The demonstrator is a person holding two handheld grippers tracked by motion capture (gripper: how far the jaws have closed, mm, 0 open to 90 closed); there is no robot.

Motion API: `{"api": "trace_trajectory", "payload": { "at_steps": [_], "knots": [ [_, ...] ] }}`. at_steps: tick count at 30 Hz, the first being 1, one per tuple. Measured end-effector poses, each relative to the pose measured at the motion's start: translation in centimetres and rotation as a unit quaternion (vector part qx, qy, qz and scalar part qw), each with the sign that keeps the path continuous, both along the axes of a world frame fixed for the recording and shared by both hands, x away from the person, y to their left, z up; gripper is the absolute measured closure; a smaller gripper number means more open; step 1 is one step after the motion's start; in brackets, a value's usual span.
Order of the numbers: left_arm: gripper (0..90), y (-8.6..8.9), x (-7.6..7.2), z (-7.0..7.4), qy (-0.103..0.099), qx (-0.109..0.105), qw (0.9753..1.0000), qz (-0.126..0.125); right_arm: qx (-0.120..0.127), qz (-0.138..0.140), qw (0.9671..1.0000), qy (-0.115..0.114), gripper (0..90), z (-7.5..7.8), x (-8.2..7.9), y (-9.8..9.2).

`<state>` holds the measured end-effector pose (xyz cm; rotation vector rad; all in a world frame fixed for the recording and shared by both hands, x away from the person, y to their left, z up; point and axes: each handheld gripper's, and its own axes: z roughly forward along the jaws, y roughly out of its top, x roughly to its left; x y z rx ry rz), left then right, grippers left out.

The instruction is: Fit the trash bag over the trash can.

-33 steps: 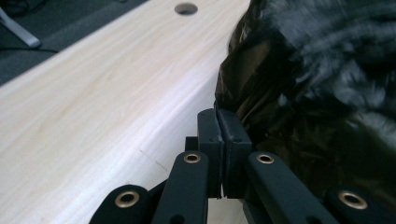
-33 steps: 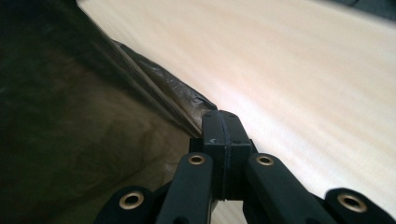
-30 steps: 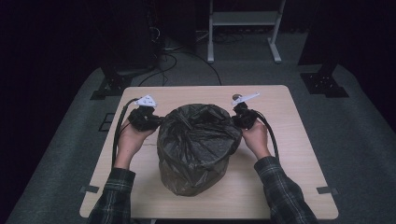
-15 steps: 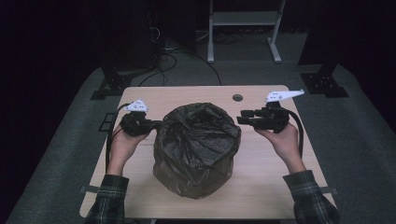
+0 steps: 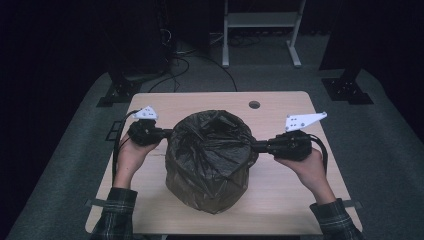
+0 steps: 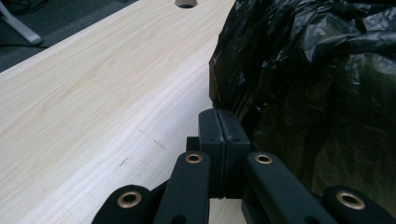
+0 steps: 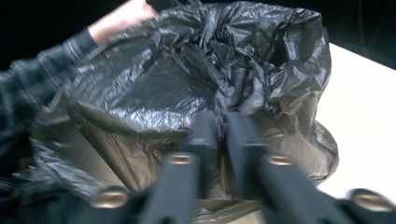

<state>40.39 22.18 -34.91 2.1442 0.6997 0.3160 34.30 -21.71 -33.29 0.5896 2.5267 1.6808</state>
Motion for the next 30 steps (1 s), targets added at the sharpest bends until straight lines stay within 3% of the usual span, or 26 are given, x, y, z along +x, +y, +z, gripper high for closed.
{"api": "trace_trajectory", "payload": {
  "at_steps": [4,9,12,15,18,21,22,23,30],
  "knots": [
    [89.7,-0.3,0.0,-0.4,0.006,0.004,1.0000,-0.004,-0.002,0.006,1.0000,-0.005,90.0,-0.6,-0.4,-0.1],
    [89.7,-0.4,0.0,-0.9,0.009,0.001,0.9999,-0.005,-0.046,0.013,0.9989,0.002,90.0,-2.4,-1.2,0.3],
    [89.9,-0.1,0.2,-1.5,0.019,0.022,0.9996,0.002,-0.067,0.022,0.9974,0.014,90.0,-3.8,-1.7,0.5],
    [90.0,0.4,0.5,-2.3,0.028,0.024,0.9992,0.012,-0.079,0.027,0.9964,0.018,90.0,-4.6,-2.0,0.6],
    [89.9,0.7,0.8,-3.4,0.039,0.047,0.9978,0.025,-0.113,0.024,0.9931,0.021,90.0,-5.1,-2.0,0.9],
    [89.2,1.0,0.7,-3.7,0.038,0.028,0.9986,0.023,-0.123,0.020,0.9920,0.024,90.0,-5.3,-1.8,0.8],
    [83.3,1.0,0.7,-3.7,0.038,0.020,0.9989,0.022,-0.117,0.016,0.9928,0.018,78.4,-5.1,-1.9,0.7],
    [78.6,1.1,0.6,-3.5,0.034,0.010,0.9992,0.019,-0.112,0.010,0.9935,0.013,72.5,-4.9,-1.9,0.6],
    [45.5,2.4,-0.4,-1.9,0.018,-0.013,0.9992,0.033,-0.073,-0.021,0.9971,-0.009,50.4,-2.3,-2.0,-0.5]
  ]
}}
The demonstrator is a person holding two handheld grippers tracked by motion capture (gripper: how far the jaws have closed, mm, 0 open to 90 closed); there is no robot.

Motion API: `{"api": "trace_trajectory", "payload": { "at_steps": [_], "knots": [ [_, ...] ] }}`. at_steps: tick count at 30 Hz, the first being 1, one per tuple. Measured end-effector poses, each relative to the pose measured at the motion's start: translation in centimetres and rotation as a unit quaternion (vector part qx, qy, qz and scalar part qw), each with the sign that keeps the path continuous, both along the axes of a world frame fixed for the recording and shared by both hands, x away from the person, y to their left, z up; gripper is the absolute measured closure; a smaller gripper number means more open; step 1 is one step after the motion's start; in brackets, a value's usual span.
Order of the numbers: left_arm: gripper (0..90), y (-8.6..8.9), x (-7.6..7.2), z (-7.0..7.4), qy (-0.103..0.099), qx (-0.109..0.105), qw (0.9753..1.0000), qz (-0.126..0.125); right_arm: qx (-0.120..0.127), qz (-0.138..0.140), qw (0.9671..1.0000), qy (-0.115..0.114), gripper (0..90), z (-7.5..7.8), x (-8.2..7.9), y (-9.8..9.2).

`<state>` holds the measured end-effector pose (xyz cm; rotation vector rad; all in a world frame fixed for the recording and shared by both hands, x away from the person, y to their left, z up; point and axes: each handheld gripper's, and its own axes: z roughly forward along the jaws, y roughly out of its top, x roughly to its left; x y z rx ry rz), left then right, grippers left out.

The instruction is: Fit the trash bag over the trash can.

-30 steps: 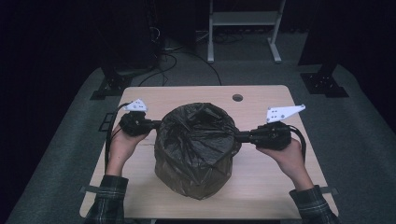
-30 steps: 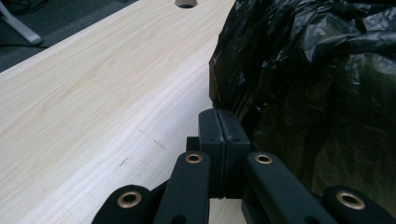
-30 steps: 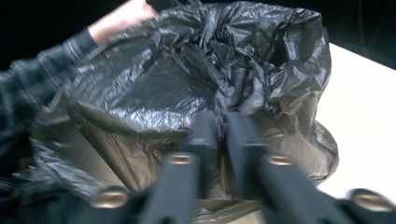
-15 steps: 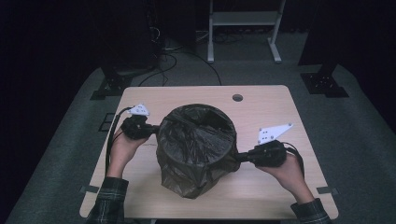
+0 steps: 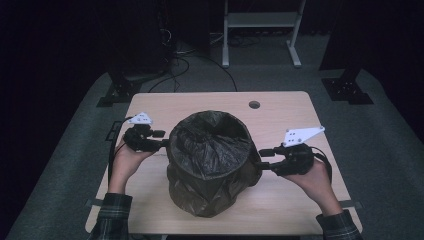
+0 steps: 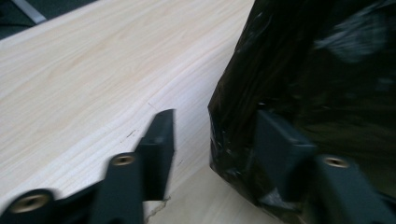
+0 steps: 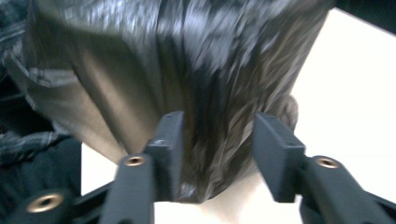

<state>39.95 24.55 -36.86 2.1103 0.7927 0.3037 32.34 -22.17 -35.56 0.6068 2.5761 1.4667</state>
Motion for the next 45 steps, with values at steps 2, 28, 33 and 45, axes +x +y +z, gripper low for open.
{"api": "trace_trajectory", "payload": {
  "at_steps": [2,28,33,45],
  "knots": [
    [33.9,0.6,-0.5,0.3,-0.003,-0.002,1.0000,0.001,0.012,-0.007,0.9999,-0.005,42.8,0.9,0.0,-0.4],
    [0.0,0.7,-9.5,-5.9,-0.009,0.040,0.9974,-0.060,-0.035,0.028,0.9976,-0.054,10.1,7.8,3.1,6.7],
    [0.0,-0.2,-9.6,-7.6,-0.003,0.053,0.9959,-0.073,-0.061,0.050,0.9963,-0.035,10.1,6.7,4.2,9.1],
    [0.0,-0.6,-9.2,-9.9,0.016,0.072,0.9932,-0.089,-0.136,0.092,0.9862,-0.019,10.2,4.9,4.5,13.1]
  ]
}}
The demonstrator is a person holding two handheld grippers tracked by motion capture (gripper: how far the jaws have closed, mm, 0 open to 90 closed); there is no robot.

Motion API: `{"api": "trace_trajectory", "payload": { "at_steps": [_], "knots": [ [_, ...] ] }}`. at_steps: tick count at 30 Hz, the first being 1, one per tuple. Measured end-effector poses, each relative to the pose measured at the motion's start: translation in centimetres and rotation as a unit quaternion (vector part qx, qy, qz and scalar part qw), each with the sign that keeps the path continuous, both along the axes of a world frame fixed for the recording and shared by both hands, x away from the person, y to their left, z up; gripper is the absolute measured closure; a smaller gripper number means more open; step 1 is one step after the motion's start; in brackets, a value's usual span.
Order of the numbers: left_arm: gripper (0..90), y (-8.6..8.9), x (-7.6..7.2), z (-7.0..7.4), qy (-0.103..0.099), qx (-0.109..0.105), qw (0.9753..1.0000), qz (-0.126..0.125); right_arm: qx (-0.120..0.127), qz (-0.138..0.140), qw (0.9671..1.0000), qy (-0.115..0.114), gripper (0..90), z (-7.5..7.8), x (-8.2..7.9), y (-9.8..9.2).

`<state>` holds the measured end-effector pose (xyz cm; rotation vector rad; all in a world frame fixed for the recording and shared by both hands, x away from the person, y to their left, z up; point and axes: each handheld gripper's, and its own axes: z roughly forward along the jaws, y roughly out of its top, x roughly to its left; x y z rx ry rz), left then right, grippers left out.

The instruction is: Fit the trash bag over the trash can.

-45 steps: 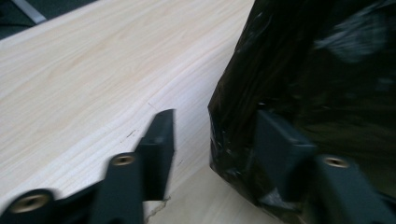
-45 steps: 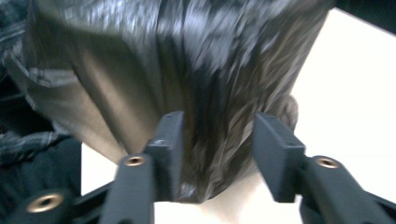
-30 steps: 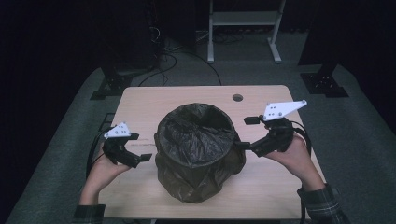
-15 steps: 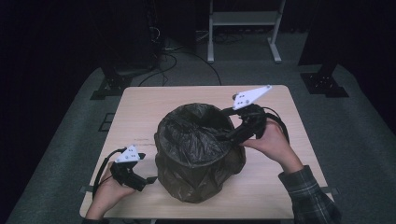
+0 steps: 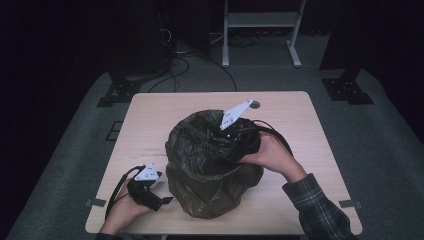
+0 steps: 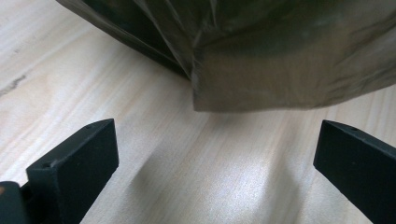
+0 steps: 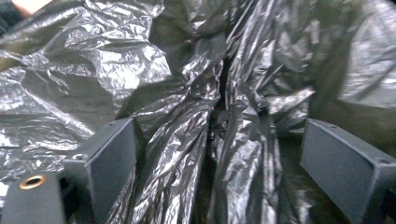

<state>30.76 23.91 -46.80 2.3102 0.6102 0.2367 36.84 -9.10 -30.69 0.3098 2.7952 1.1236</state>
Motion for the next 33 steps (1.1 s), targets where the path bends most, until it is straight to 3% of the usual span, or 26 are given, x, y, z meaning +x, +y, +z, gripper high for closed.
{"api": "trace_trajectory", "payload": {
  "at_steps": [2,5,8,12,16,18,20,25,26,29,33],
  "knots": [
    [0.0,-0.1,0.0,-0.2,0.005,0.001,1.0000,-0.004,-0.018,0.008,0.9998,0.000,10.2,-0.3,-0.1,0.7],
    [0.0,-0.2,0.1,-0.5,0.010,0.003,0.9999,-0.008,-0.044,0.014,0.9986,0.026,10.2,-1.2,-0.1,1.7],
    [0.0,-0.3,0.1,-0.7,0.013,0.005,0.9998,-0.012,-0.044,0.016,0.9975,0.053,10.3,-1.4,0.2,1.8],
    [0.0,-0.4,0.1,-0.9,0.011,0.015,0.9997,-0.018,-0.057,0.016,0.9962,0.063,10.3,-1.5,0.2,2.1],
    [0.0,-0.4,0.1,-1.0,0.010,0.012,0.9997,-0.020,-0.049,0.012,0.9979,0.042,10.1,-1.1,-0.1,1.8],
    [0.0,-0.4,0.1,-1.0,0.008,0.012,0.9997,-0.021,-0.041,0.006,0.9984,0.038,10.0,-0.5,-0.2,1.5],
    [0.0,-0.4,0.1,-1.0,0.004,0.016,0.9996,-0.023,-0.031,0.006,0.9993,0.017,10.0,0.4,-0.3,1.2],
    [0.0,-0.4,0.0,-1.1,-0.001,0.015,0.9996,-0.025,0.017,0.002,0.9998,-0.002,10.0,3.2,-0.5,1.1],
    [0.0,-0.4,0.0,-1.2,-0.003,0.013,0.9996,-0.025,0.024,0.002,0.9997,-0.008,10.0,3.7,-0.5,1.5],
    [0.0,-0.3,0.0,-1.3,-0.006,0.007,0.9996,-0.026,0.031,0.008,0.9995,0.002,10.0,4.3,0.0,3.0],
    [0.0,-0.2,-0.1,-1.4,-0.009,0.001,0.9996,-0.025,0.020,0.001,0.9998,0.003,9.9,3.6,1.2,5.0]
  ]
}}
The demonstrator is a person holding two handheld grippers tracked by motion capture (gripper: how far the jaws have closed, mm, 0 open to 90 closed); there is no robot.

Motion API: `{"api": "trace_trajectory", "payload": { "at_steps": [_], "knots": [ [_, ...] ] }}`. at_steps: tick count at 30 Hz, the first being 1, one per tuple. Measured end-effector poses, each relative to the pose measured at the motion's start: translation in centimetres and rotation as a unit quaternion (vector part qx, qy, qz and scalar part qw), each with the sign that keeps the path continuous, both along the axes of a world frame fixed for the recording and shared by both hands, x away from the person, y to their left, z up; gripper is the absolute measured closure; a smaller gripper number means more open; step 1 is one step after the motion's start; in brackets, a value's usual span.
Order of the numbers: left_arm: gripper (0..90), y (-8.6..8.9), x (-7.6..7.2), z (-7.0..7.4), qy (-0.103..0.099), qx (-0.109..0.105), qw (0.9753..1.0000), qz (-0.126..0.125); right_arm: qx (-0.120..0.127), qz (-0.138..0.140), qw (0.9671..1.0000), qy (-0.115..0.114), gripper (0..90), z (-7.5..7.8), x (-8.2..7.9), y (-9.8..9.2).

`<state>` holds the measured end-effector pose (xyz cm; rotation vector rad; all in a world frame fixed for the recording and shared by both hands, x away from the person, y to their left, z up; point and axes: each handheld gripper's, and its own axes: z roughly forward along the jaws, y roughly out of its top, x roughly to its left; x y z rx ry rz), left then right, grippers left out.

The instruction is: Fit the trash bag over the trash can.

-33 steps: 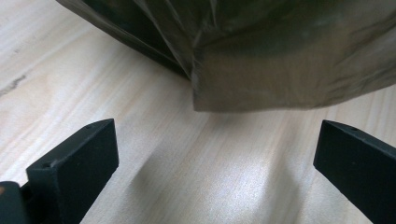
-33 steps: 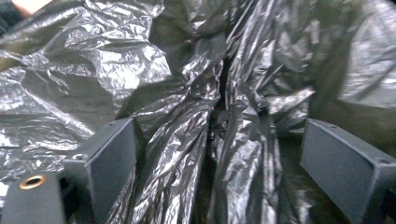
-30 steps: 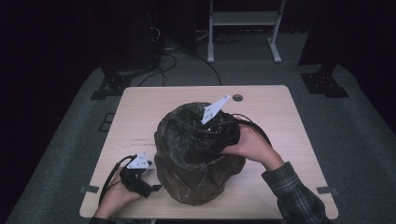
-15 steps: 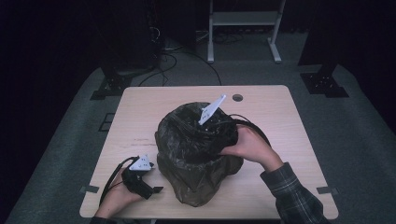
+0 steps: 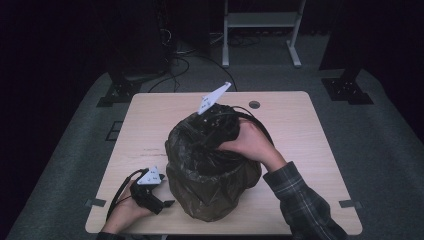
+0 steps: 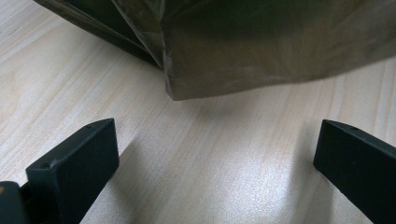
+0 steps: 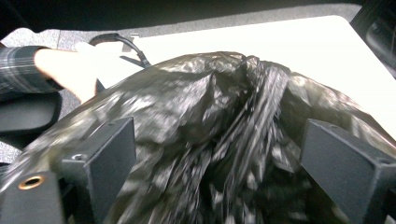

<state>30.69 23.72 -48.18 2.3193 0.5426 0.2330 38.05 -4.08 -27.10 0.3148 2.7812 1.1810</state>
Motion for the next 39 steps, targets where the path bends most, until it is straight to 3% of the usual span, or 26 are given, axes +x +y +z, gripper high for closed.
{"api": "trace_trajectory", "payload": {
  "at_steps": [8,13,17,19,23,29,31,36,39],
  "knots": [
    [0.0,0.0,0.0,0.0,-0.001,-0.003,1.0000,0.000,-0.039,-0.005,0.9990,0.021,9.9,-2.6,1.5,3.8],
    [0.0,0.0,0.0,-0.1,-0.002,-0.003,1.0000,-0.001,-0.090,0.008,0.9955,0.029,9.2,-4.1,1.4,5.7],
    [0.0,-0.1,0.0,-0.1,-0.002,-0.003,1.0000,-0.003,-0.106,0.013,0.9936,0.038,9.2,-4.5,1.5,6.4],
    [0.0,-0.1,0.0,-0.1,-0.002,-0.003,1.0000,-0.004,-0.110,0.013,0.9931,0.039,9.2,-4.5,1.5,6.3],
    [0.0,-0.1,0.0,-0.1,-0.004,-0.006,1.0000,-0.005,-0.094,0.004,0.9953,0.026,9.2,-3.5,1.3,5.3],
    [0.0,-0.1,0.0,-0.1,-0.005,-0.007,0.9999,-0.005,-0.087,-0.036,0.9955,0.012,9.2,-1.5,2.0,2.3],
    [0.0,-0.1,0.0,-0.1,-0.005,-0.007,0.9999,-0.006,-0.088,-0.050,0.9948,0.014,9.2,-1.5,2.5,1.7],
    [0.0,-0.1,0.0,-0.1,-0.005,-0.007,0.9999,-0.006,-0.122,-0.080,0.9891,0.019,9.2,-2.7,3.7,1.4],
    [0.0,0.0,0.0,-0.1,-0.005,-0.007,0.9999,-0.006,-0.114,-0.079,0.9902,0.015,9.2,-2.6,3.6,1.3]
  ]
}}
